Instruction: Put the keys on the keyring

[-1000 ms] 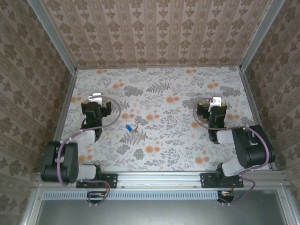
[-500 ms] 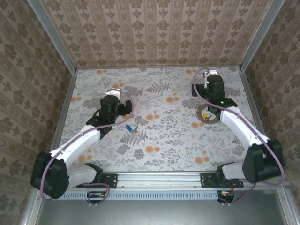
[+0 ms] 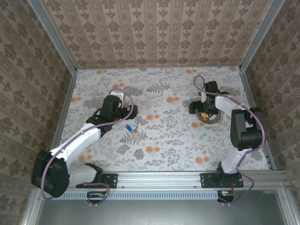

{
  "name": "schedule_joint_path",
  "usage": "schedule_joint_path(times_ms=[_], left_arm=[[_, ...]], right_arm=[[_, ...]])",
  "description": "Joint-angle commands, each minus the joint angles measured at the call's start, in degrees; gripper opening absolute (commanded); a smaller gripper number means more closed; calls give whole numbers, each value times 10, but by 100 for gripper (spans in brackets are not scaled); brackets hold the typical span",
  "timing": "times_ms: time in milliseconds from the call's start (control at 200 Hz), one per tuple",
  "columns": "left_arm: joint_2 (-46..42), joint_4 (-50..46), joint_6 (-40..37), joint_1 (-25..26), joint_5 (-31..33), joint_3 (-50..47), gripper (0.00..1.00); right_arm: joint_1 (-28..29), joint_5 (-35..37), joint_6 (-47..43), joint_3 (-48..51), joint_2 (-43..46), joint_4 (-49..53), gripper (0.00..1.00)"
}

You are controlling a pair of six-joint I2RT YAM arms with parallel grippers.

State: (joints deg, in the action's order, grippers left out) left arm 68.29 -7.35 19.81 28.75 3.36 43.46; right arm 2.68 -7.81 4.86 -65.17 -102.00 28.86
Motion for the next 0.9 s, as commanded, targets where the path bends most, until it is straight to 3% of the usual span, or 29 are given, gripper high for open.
schedule_joint_path(times_ms=[0, 345, 895], left_arm=[[-13, 4, 24, -9, -20, -15, 100], [-77, 6, 36, -57, -32, -53, 100], [-98, 0, 36, -76, -36, -62, 100]], right_arm=[[3, -36, 0, -21, -16, 36, 100], [26, -43, -8, -63, -54, 71, 100], [98, -101, 48, -42, -54, 46, 100]])
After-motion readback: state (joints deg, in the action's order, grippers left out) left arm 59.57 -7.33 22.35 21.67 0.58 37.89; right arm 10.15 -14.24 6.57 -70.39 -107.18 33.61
